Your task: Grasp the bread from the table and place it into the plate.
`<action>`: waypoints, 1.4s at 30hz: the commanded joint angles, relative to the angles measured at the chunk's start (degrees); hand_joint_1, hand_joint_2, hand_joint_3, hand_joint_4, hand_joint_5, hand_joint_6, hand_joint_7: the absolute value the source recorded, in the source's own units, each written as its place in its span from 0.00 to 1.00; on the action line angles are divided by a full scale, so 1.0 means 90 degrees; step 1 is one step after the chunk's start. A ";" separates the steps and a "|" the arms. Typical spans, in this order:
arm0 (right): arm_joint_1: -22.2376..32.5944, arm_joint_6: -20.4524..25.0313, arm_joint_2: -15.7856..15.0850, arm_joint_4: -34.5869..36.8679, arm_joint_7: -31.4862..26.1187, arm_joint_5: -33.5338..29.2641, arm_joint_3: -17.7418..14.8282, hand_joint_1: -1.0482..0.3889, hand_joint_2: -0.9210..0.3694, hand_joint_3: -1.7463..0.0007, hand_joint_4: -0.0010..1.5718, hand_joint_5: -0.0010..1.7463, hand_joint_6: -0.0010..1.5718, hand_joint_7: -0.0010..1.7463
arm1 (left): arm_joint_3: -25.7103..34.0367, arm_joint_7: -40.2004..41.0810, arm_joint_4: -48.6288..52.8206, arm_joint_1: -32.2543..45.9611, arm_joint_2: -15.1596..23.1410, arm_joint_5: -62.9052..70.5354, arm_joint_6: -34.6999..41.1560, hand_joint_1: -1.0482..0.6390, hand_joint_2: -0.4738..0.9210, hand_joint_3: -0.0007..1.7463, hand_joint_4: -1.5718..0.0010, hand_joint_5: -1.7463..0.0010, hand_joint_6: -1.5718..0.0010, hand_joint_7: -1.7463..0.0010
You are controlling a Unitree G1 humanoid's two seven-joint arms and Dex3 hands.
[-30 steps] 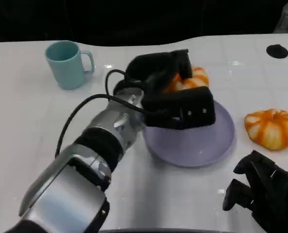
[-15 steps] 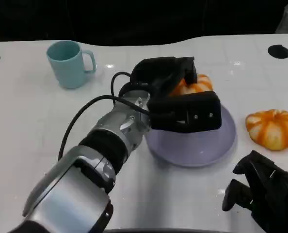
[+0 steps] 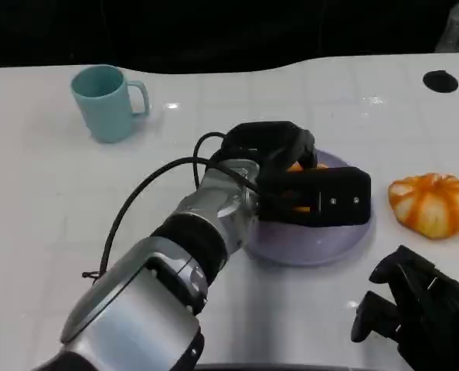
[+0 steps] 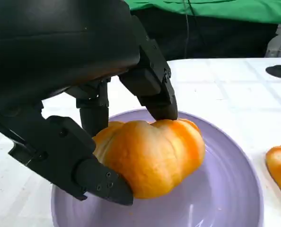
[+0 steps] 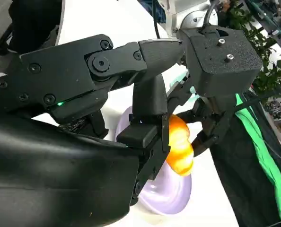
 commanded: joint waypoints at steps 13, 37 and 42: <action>-0.0024 -0.0100 -0.0100 -0.0044 0.0024 0.0036 -0.0053 0.32 0.00 0.91 0.46 0.97 0.42 0.84 | 0.0033 -0.1022 0.0055 -0.0233 0.0073 -0.0077 0.0116 0.19 1.00 0.17 0.96 0.88 0.89 1.00; -0.0193 -0.0091 -0.0175 0.0151 0.0038 0.0031 -0.0123 0.30 0.00 0.93 0.46 0.99 0.42 0.87 | 0.1620 -0.2902 -0.0784 0.0266 0.1058 -0.1948 -0.0940 0.14 1.00 0.19 0.93 0.97 0.90 0.98; -0.0210 -0.0077 -0.0175 0.0180 0.0057 0.0057 -0.0148 0.31 0.00 0.93 0.45 1.00 0.40 0.88 | 0.2522 -0.3558 -0.1428 0.0923 0.1250 -0.3117 -0.1197 0.16 1.00 0.19 0.84 0.92 0.84 0.95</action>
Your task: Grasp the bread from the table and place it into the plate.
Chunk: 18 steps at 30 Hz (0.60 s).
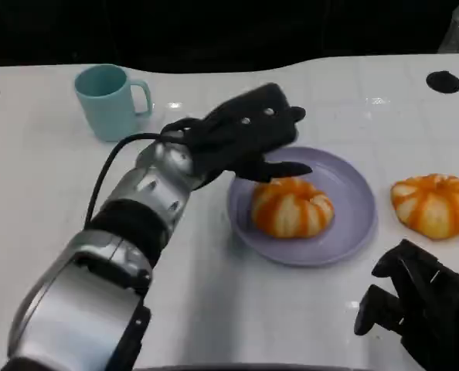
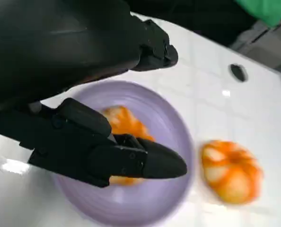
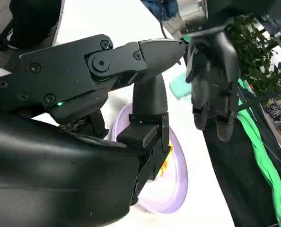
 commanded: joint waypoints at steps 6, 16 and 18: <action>-0.0018 -0.0040 -0.0087 0.0040 0.0016 0.0022 -0.0074 0.31 0.00 0.92 0.45 1.00 0.39 0.89 | 0.1400 -0.0715 -0.1682 0.1353 0.0122 -0.1972 0.0671 0.28 1.00 0.22 0.66 0.81 0.71 0.91; -0.0040 0.0035 -0.0080 0.0014 -0.0007 0.0103 -0.0123 0.32 0.00 0.92 0.45 0.99 0.40 0.87 | 0.2328 -0.0679 -0.4777 0.3268 -0.0065 -0.4158 0.3289 0.29 1.00 0.18 0.71 0.19 0.71 0.52; -0.0040 0.0038 -0.0072 0.0010 -0.0016 0.0102 -0.0119 0.32 0.00 0.92 0.45 0.99 0.40 0.87 | 0.2455 -0.0721 -0.5368 0.3794 -0.0030 -0.4506 0.3652 0.27 1.00 0.22 0.63 0.08 0.65 0.32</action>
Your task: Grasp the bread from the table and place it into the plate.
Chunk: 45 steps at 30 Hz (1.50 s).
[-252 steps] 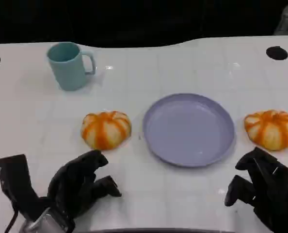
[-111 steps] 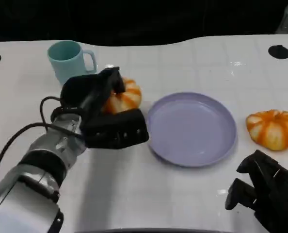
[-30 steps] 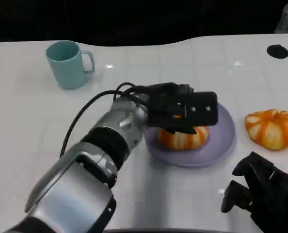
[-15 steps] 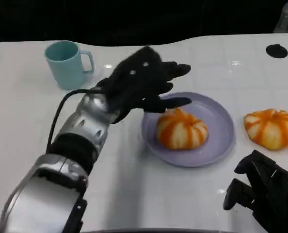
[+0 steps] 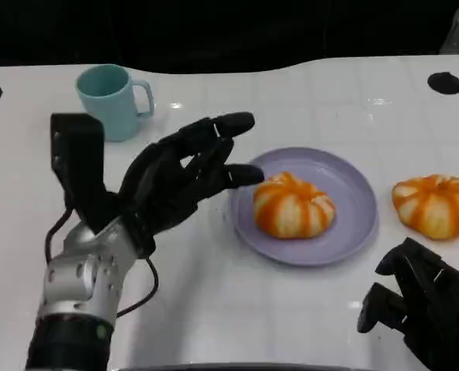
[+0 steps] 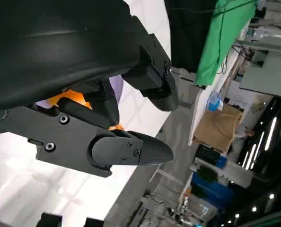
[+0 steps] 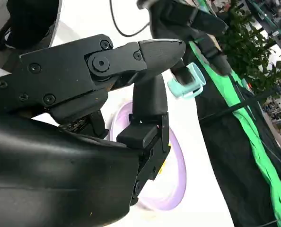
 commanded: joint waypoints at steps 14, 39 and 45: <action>0.0033 0.0011 -0.0085 -0.0126 -0.0034 -0.0003 0.0033 0.31 0.00 0.91 0.46 0.99 0.40 0.88 | 0.0453 0.1754 -0.3733 0.2999 -0.0534 -0.1665 0.1950 0.29 1.00 0.30 0.47 0.00 0.64 0.00; 0.0062 -0.0020 -0.0176 -0.0168 0.0056 0.0083 -0.0039 0.31 0.00 0.91 0.43 1.00 0.38 0.87 | -0.0071 0.1923 -0.4014 0.3988 -0.0365 -0.1511 0.1513 0.29 1.00 0.25 0.48 0.00 0.63 0.00; 0.0058 -0.0024 -0.0165 -0.0171 0.0006 0.0010 -0.0013 0.33 0.00 0.88 0.44 1.00 0.38 0.88 | -0.0030 0.1974 -0.3912 0.3946 -0.0385 -0.1549 0.1510 0.29 1.00 0.24 0.48 0.00 0.63 0.00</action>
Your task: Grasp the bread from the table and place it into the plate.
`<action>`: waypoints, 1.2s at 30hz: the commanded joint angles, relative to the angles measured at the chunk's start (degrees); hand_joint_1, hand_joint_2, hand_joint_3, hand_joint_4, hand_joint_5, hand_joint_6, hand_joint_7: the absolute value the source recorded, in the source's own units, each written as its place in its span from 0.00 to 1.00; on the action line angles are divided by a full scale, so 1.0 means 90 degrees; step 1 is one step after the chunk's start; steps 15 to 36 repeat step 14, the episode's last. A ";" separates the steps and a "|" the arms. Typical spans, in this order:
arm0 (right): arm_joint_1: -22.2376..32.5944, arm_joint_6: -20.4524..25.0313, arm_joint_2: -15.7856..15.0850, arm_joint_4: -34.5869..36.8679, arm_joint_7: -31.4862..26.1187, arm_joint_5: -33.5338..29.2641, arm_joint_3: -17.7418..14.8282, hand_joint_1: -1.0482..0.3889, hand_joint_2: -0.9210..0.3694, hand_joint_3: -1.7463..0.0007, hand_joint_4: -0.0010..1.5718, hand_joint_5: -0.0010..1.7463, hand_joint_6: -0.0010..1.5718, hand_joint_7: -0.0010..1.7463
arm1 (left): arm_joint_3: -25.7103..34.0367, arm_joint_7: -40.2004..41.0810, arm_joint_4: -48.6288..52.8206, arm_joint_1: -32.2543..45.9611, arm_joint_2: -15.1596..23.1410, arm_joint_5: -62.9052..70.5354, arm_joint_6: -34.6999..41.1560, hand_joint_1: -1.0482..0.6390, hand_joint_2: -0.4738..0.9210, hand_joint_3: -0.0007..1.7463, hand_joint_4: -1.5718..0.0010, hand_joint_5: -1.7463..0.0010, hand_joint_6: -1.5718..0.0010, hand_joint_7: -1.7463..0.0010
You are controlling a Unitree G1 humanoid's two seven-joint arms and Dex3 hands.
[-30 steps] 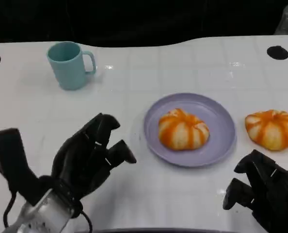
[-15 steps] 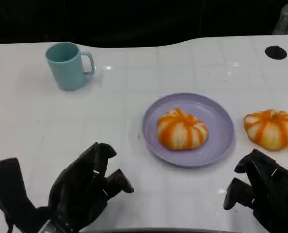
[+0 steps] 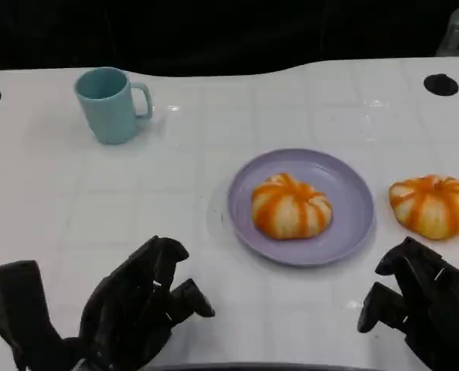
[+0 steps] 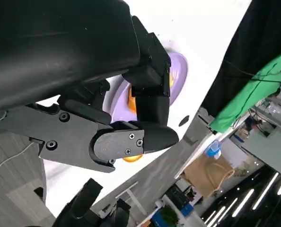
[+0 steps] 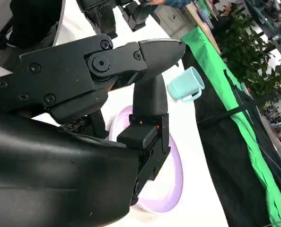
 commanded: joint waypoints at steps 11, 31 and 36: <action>-0.0042 -0.0122 -0.0077 0.0086 0.0070 0.0046 -0.0067 0.32 0.00 0.90 0.44 1.00 0.38 0.89 | -0.0010 -0.0103 0.0242 -0.0088 0.0139 0.0035 -0.0214 0.30 1.00 0.25 0.47 0.00 0.62 0.00; -0.0041 -0.0145 -0.0065 0.0097 0.0063 0.0031 -0.0067 0.32 0.00 0.90 0.44 1.00 0.39 0.88 | -0.0011 -0.0116 0.0246 -0.0089 0.0142 0.0025 -0.0229 0.30 1.00 0.25 0.47 0.00 0.62 0.00; -0.0041 -0.0145 -0.0065 0.0097 0.0063 0.0031 -0.0067 0.32 0.00 0.90 0.44 1.00 0.39 0.88 | -0.0011 -0.0116 0.0246 -0.0089 0.0142 0.0025 -0.0229 0.30 1.00 0.25 0.47 0.00 0.62 0.00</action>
